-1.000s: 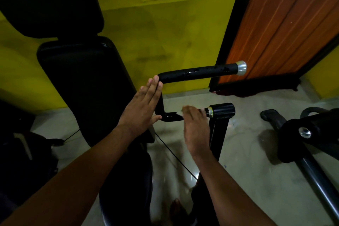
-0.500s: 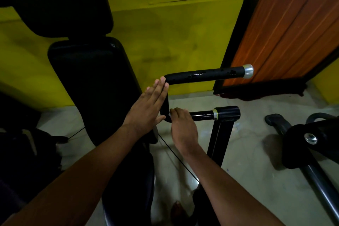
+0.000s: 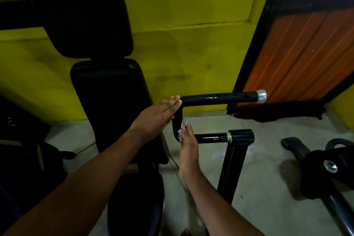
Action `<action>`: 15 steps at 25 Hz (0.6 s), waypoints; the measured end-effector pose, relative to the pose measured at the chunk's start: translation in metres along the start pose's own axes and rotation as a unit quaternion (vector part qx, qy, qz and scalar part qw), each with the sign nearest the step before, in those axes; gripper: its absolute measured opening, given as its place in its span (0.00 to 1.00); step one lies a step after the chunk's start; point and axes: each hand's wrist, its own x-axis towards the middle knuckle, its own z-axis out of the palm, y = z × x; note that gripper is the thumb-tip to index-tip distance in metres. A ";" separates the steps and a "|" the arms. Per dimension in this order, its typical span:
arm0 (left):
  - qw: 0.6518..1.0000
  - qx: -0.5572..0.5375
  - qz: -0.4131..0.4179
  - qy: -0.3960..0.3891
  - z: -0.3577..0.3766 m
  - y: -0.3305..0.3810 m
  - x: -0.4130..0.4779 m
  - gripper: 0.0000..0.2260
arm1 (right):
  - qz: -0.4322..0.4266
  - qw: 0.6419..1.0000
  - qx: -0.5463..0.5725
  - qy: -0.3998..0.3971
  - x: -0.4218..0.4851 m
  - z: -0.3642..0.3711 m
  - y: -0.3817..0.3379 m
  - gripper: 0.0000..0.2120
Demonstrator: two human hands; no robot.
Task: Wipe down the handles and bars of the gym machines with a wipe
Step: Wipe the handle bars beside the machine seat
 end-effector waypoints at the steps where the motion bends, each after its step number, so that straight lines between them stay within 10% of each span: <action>1: 1.000 0.003 0.011 0.001 -0.001 -0.003 0.003 0.27 | -0.049 0.996 -0.070 -0.002 -0.005 -0.006 0.010 0.18; 9: 0.992 0.058 0.100 -0.044 -0.017 -0.024 0.019 0.30 | -0.397 0.854 -0.335 0.025 0.013 -0.029 0.033 0.07; 15: 0.994 0.051 0.092 -0.030 -0.010 -0.024 0.017 0.32 | -0.415 0.809 -0.414 -0.041 0.031 -0.033 0.027 0.11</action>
